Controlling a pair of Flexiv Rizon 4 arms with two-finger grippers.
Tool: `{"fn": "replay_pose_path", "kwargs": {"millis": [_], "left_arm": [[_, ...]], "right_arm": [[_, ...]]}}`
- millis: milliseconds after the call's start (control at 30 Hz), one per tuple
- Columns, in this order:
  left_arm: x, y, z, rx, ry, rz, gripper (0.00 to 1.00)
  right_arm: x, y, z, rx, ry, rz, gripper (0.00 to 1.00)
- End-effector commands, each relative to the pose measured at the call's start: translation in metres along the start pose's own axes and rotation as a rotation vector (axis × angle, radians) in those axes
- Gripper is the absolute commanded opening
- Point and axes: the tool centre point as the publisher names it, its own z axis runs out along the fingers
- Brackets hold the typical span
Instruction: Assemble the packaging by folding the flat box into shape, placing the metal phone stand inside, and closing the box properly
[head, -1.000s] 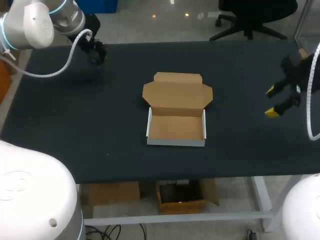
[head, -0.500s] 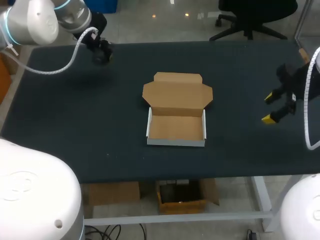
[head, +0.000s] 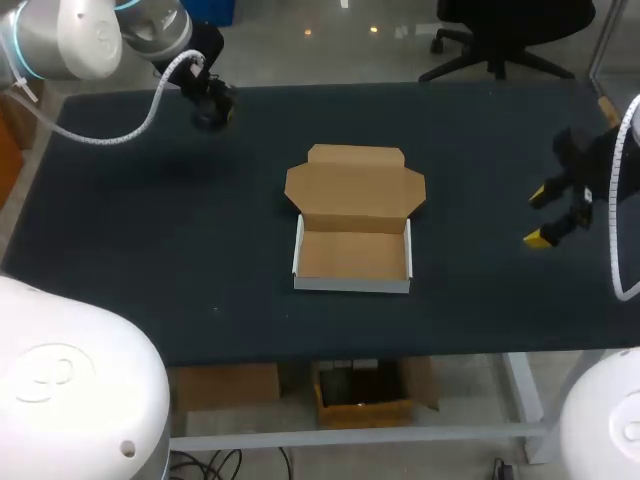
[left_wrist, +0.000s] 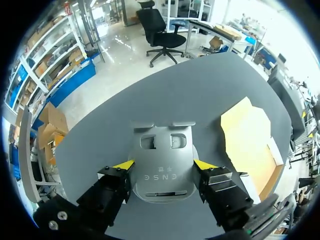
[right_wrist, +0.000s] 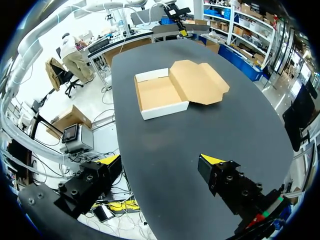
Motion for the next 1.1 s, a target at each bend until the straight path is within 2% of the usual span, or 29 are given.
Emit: {"fn": "replay_pose_path", "kwargs": {"millis": [33, 633, 1100], "left_arm": [[0.007, -0.002, -0.003, -0.013, -0.006, 0.001, 0.00], [0.024, -0.004, -0.004, -0.042, 0.013, 0.021, 0.00], [0.025, -0.004, -0.004, -0.050, 0.021, 0.019, 0.00]], "right_arm": [[0.000, -0.001, 0.000, -0.003, 0.002, -0.001, 1.00], [0.002, -0.007, 0.013, -0.018, 0.000, -0.033, 1.00], [0.002, -0.007, 0.013, -0.018, 0.000, -0.033, 1.00]]}}
